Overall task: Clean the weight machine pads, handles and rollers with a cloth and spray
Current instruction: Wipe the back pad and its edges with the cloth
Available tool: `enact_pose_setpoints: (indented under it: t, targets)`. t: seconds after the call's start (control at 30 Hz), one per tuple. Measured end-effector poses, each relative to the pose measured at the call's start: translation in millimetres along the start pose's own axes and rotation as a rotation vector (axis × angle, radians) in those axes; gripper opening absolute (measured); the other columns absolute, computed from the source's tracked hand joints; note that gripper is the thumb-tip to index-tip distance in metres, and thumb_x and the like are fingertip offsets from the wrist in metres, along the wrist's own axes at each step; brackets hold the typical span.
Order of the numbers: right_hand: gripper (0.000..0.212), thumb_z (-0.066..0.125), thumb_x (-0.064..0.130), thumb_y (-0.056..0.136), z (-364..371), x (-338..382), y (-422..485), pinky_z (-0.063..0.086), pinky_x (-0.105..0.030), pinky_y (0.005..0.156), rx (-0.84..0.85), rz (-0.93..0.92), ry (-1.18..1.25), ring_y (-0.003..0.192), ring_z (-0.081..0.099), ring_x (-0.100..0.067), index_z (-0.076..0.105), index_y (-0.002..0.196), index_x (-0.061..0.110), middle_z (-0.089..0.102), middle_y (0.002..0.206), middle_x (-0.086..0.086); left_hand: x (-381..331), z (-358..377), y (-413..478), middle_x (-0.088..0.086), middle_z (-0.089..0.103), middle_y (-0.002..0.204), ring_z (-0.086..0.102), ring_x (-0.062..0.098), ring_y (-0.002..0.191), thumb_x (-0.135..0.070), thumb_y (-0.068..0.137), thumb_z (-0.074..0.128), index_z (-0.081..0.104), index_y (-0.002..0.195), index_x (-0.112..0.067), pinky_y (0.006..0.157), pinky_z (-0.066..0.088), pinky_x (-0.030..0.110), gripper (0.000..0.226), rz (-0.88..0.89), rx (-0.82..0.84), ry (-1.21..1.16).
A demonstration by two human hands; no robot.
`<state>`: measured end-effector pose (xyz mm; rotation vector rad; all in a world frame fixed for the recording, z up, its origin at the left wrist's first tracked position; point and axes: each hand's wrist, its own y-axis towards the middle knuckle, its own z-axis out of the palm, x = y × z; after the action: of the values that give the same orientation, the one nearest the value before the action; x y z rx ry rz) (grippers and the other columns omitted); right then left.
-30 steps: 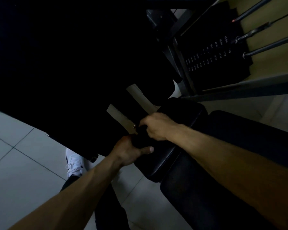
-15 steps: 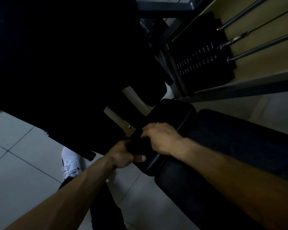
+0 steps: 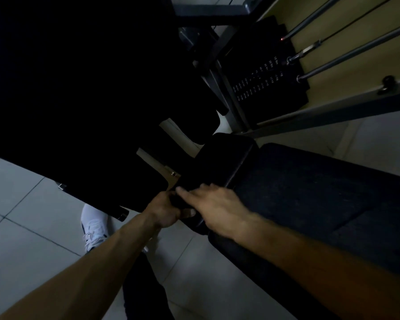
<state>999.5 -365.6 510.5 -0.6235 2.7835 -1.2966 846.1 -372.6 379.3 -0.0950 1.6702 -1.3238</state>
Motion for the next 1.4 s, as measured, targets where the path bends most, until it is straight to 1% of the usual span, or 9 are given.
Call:
enact_pose_setpoints:
  t: [0.1, 0.3, 0.53, 0.63, 0.77, 0.93, 1.17, 1.3, 1.4]
  targets:
    - [0.066, 0.059, 0.007, 0.097, -7, -15, -11, 0.031, -0.042, 0.121, 0.045, -0.082, -0.008, 0.15, 0.032, -0.026, 0.039, 0.157, 0.026, 0.035, 0.164, 0.001, -4, 0, 4, -0.002, 0.069, 0.11, 0.064, 0.013, 0.102, -0.026, 0.079, 0.088, 0.071, 0.112, -0.017, 0.088, 0.051, 0.023, 0.039, -0.01, 0.012, 0.018]
    - [0.063, 0.06, 0.002, 0.093, -46, -94, -1, 0.037, -0.035, 0.116, -0.146, 0.238, -0.022, 0.149, 0.038, -0.021, 0.054, 0.148, 0.033, 0.03, 0.167, 0.01, 2, -3, 1, -0.003, 0.06, 0.139, 0.058, 0.019, 0.125, -0.046, 0.07, 0.09, 0.057, 0.143, -0.016, 0.101, 0.047, 0.026, 0.086, -0.075, 0.012, -0.025]
    - [0.049, 0.056, 0.001, 0.097, -17, -29, -31, 0.037, -0.043, 0.117, -0.05, -0.027, 0.043, 0.142, 0.042, -0.029, 0.061, 0.143, 0.017, 0.042, 0.161, -0.004, -27, 9, -5, -0.011, 0.064, 0.118, 0.061, 0.011, 0.113, -0.03, 0.085, 0.081, 0.06, 0.127, -0.029, 0.09, 0.05, 0.015, 0.047, 0.016, -0.015, -0.011]
    - [0.047, 0.062, 0.004, 0.092, -46, -82, -22, 0.048, -0.043, 0.102, -0.127, 0.152, -0.134, 0.131, 0.049, -0.031, 0.067, 0.136, 0.021, 0.049, 0.155, -0.002, -39, 15, -4, -0.005, 0.059, 0.137, 0.057, 0.012, 0.122, -0.057, 0.072, 0.083, 0.052, 0.145, -0.024, 0.104, 0.05, 0.029, 0.085, 0.021, 0.013, -0.015]
    - [0.033, 0.065, 0.006, 0.091, -82, -157, -5, 0.053, -0.041, 0.084, -0.199, 0.511, -0.332, 0.114, 0.054, -0.036, 0.073, 0.123, 0.013, 0.055, 0.133, -0.01, -27, 12, 3, -0.005, 0.063, 0.134, 0.064, 0.015, 0.117, -0.095, 0.036, 0.071, 0.049, 0.147, -0.027, 0.1, 0.056, 0.037, 0.132, 0.036, 0.009, 0.035]
    - [0.024, 0.058, 0.012, 0.098, -82, -144, 12, 0.042, -0.038, 0.069, -0.052, 0.409, -0.459, 0.111, 0.052, -0.034, 0.071, 0.117, 0.009, 0.052, 0.122, -0.011, -21, 11, 7, -0.004, 0.059, 0.139, 0.059, 0.018, 0.124, -0.093, 0.036, 0.075, 0.051, 0.144, -0.031, 0.103, 0.054, 0.038, 0.127, 0.032, 0.003, -0.003]
    - [0.016, 0.067, 0.006, 0.09, -63, -102, -1, 0.039, -0.035, 0.059, -0.09, 0.313, -0.514, 0.104, 0.056, -0.033, 0.069, 0.106, 0.009, 0.055, 0.117, -0.013, -27, 13, 0, -0.003, 0.053, 0.146, 0.055, 0.017, 0.127, -0.056, 0.074, 0.085, 0.047, 0.15, -0.026, 0.091, 0.046, 0.019, 0.091, 0.015, -0.015, -0.032]
    - [0.015, 0.069, 0.007, 0.089, -49, -67, -6, 0.037, -0.033, 0.06, -0.106, 0.311, -0.406, 0.11, 0.052, -0.032, 0.069, 0.104, 0.011, 0.056, 0.117, -0.009, -27, 12, -9, -0.001, 0.037, 0.162, 0.042, 0.022, 0.144, -0.037, 0.093, 0.074, 0.045, 0.153, -0.025, 0.117, 0.037, 0.031, 0.068, 0.04, -0.014, -0.003]
    - [0.016, 0.071, 0.006, 0.088, -43, -45, -10, 0.037, -0.032, 0.06, -0.107, 0.317, -0.338, 0.111, 0.051, -0.03, 0.068, 0.104, 0.011, 0.057, 0.118, -0.008, -24, 9, -13, 0.001, 0.036, 0.162, 0.04, 0.021, 0.146, -0.021, 0.102, 0.061, 0.047, 0.152, -0.017, 0.11, 0.035, 0.02, 0.052, 0.06, -0.021, 0.057]
